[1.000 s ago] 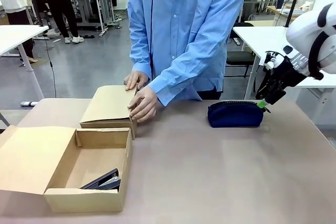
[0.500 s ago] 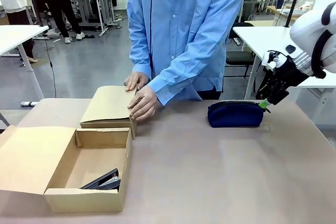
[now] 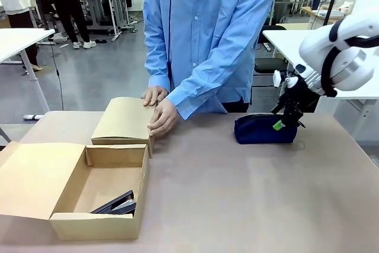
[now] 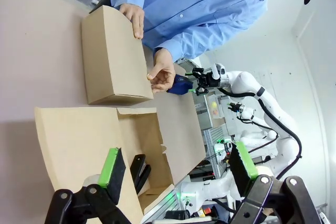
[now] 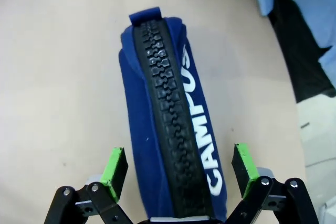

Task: Place items inside the box.
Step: Pick up a Pencil pouch or Stapler and place it inside the Mailer Box closest to the robot.

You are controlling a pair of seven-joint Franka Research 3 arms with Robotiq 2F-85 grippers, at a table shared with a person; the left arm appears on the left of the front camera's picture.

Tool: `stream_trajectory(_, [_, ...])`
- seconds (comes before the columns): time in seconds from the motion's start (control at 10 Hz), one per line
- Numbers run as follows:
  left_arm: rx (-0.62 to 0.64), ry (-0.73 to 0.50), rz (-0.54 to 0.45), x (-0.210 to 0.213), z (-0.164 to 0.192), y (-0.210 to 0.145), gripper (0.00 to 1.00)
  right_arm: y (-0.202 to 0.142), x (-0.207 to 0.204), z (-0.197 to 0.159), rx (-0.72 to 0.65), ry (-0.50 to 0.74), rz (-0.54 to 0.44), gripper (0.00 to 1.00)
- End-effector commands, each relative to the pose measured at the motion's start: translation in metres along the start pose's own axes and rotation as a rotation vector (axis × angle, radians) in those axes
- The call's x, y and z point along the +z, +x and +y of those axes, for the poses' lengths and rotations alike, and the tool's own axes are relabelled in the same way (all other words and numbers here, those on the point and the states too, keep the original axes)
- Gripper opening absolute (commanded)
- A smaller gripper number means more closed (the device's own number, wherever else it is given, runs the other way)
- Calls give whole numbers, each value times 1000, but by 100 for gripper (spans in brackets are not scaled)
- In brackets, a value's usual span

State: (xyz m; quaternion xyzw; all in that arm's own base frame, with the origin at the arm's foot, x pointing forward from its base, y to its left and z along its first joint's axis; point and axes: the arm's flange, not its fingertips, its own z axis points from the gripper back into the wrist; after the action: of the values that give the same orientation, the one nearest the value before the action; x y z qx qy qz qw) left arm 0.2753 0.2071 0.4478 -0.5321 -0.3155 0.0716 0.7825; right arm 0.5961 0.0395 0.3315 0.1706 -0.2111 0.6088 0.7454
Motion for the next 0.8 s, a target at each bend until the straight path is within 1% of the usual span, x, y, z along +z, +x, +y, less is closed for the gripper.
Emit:
stream_trajectory(0.0, [-19, -24, -18, -2, -1, -4, 100, -6, -8, -11, 40, 30, 24, 89])
stream_trajectory(0.1, [-19, -24, -18, -2, -1, -4, 100, -7, -7, -9, 35, 67, 20, 44])
stream_trajectory(0.2, [-19, -24, -18, -2, -1, -4, 100, -9, -6, -8, 21, 71, 19, 32])
stream_trajectory(0.3, [-19, -24, -18, -2, -1, -4, 100, -11, -4, -7, 20, 67, 19, 0])
stream_trajectory(0.4, [-19, -24, -18, -2, -1, -4, 100, -13, -3, -6, 18, 69, 20, 0])
stream_trajectory(0.5, [-19, -24, -18, -2, -1, -4, 100, -14, -3, -5, 16, 74, 27, 17])
stream_trajectory(0.7, [-19, -24, -18, -2, -1, -4, 100, -18, 2, -2, 18, 95, 30, 0])
